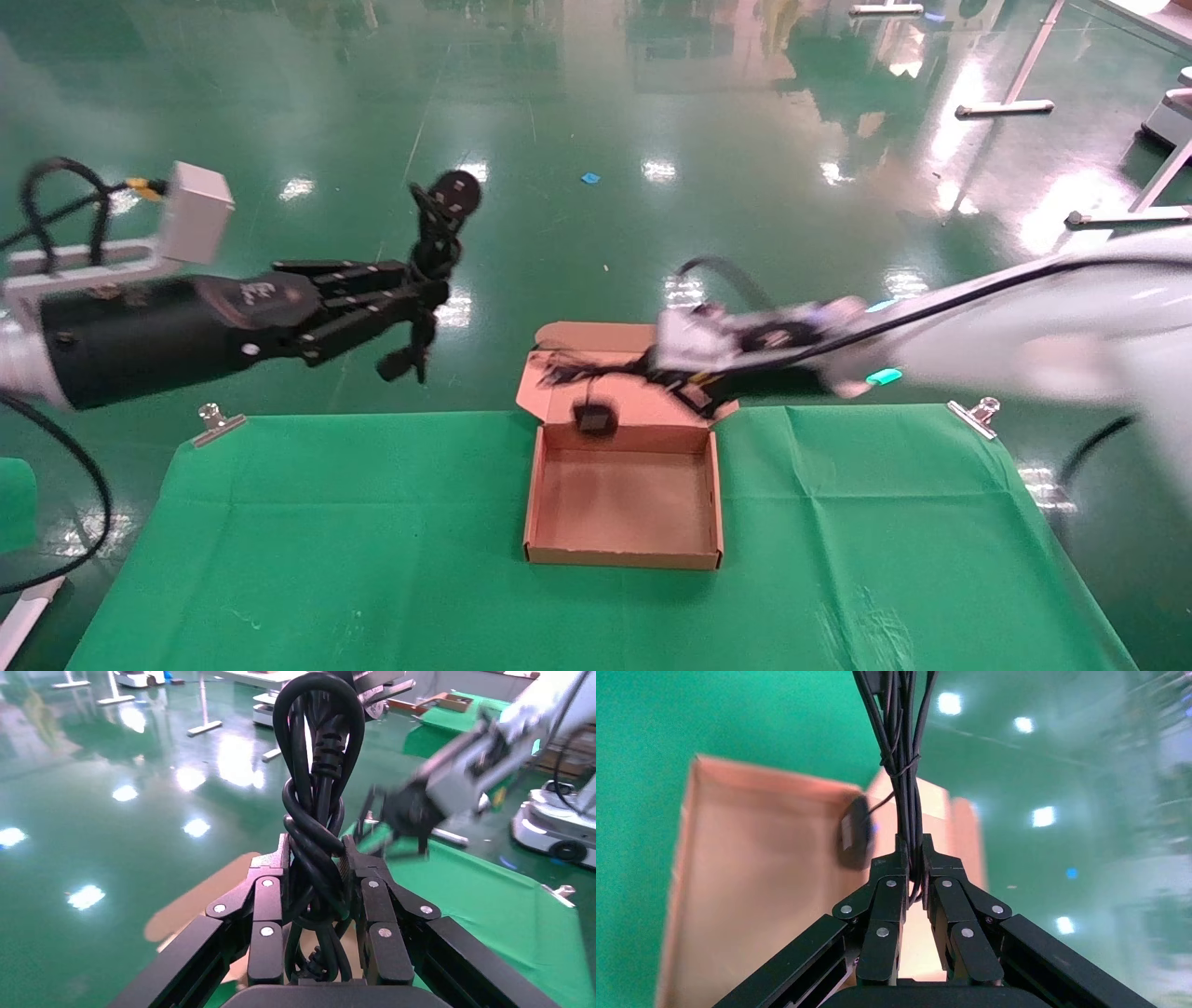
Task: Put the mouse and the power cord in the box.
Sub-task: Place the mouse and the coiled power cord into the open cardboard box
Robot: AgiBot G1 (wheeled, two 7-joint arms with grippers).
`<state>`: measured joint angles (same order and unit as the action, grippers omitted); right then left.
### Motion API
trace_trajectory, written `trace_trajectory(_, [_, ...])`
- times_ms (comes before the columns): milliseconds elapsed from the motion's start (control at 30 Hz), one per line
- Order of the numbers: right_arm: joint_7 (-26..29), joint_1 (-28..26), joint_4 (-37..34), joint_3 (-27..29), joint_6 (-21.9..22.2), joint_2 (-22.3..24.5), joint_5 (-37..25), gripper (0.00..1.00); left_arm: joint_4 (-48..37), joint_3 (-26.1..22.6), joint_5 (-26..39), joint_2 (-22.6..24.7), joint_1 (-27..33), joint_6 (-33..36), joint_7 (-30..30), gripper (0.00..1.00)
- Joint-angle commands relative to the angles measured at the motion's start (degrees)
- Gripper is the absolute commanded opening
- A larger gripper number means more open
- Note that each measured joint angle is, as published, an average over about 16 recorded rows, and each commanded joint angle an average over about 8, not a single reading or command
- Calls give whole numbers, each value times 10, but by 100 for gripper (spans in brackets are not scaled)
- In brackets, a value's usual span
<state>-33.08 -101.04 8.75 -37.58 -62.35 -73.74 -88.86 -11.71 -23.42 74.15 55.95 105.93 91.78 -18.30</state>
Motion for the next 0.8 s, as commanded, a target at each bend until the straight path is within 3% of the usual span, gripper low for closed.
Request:
trace_trajectory(33, [5, 13, -9, -3, 27, -33, -4, 0, -1, 8, 1, -7, 7, 1, -1, 0])
trace_trajectory(333, [61, 64, -10, -35, 80, -42, -26, 0, 33, 47, 62, -20, -17, 8, -6, 0])
trace_trajectory(367, [66, 68, -9, -39, 87, -42, -28, 5, 39, 52, 69, -19, -19, 9, -7, 0])
trace_trajectory(600, [82, 96, 16, -53, 138, -42, -28, 92, 78, 75, 109, -2, -31, 8, -11, 0])
trace_trajectory(633, [84, 98, 19, -55, 142, -42, -27, 100, 83, 76, 114, 1, -32, 8, -12, 0])
trace_trajectory(800, [96, 100, 26, -59, 152, -39, -15, 100, 112, 73, 135, 20, -31, 6, -20, 0])
